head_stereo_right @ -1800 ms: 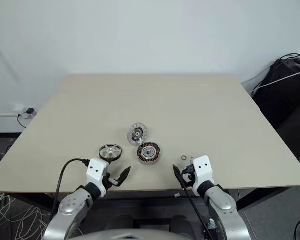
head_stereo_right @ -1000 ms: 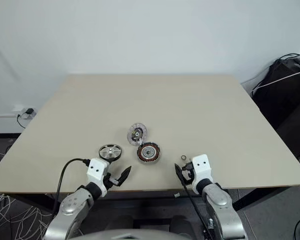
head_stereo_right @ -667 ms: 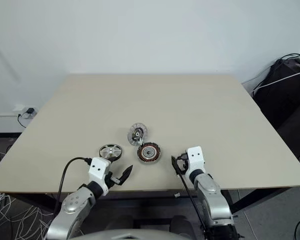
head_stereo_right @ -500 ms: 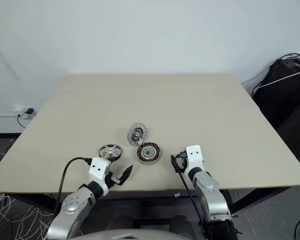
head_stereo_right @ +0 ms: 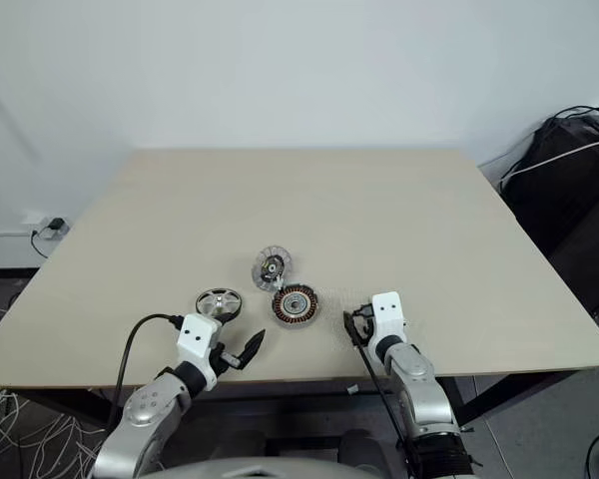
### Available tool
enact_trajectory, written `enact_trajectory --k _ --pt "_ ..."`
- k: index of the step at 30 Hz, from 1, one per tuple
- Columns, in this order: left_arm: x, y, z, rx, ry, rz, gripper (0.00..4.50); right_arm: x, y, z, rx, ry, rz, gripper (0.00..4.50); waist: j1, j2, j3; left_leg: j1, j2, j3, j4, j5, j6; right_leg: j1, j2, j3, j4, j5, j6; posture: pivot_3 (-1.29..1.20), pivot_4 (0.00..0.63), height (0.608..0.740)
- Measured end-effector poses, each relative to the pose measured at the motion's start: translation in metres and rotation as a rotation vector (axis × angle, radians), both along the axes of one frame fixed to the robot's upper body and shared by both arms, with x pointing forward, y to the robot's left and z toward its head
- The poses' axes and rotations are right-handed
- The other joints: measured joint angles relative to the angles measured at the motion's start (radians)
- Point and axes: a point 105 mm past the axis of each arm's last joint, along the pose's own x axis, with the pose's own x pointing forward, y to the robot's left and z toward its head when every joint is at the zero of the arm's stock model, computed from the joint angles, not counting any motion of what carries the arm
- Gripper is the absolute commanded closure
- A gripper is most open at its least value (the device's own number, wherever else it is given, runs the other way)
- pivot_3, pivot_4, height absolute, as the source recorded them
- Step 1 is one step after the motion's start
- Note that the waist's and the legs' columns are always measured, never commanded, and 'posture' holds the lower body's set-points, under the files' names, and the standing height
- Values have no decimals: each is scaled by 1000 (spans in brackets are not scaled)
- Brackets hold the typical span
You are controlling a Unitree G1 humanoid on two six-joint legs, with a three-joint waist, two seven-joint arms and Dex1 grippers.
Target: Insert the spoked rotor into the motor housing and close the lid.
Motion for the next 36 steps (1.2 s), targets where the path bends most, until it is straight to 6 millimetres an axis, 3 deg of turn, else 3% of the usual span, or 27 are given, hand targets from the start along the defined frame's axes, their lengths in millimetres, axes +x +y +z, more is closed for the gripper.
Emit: enact_trajectory --k 8,12,15,21,23,29,36 --pt "0 0 0 1 0 -1 0 -4 -3 -2 1 2 -15 3810 -2 0 0 0 0 0 0 -1 -1 0 0 0 0 0 0 0 0 740" --pt "0 0 0 1 0 -1 0 -9 -1 1 3 0 -4 3817 -1 0 0 0 0 0 0 -1 -1 0 0 0 0 0 0 0 0 740" --pt "0 0 0 0 0 -3 0 -10 11 13 26 -31 43 3817 -2 1 0 0 0 0 0 -1 -1 -1 0 1 0 0 0 0 0 740" --pt "0 -2 0 -2 1 -9 0 4 57 67 92 -189 209 3817 -1 1 0 0 1 0 0 -1 -1 -1 0 0 1 0 0 0 0 740" --pt "0 -2 0 -3 0 -9 0 5 71 73 98 -204 262 3817 0 0 0 0 0 0 0 0 -1 -1 0 0 0 0 0 0 0 740" --pt "0 -2 0 -4 -1 -2 0 3 100 58 68 -141 391 3817 -1 0 0 0 0 0 0 0 0 -1 0 0 0 0 0 0 0 740" --pt "-1 -1 -1 -2 2 9 0 9 113 40 55 -84 441 3817 -1 0 0 0 0 0 0 0 0 -1 0 0 0 0 0 0 0 740"
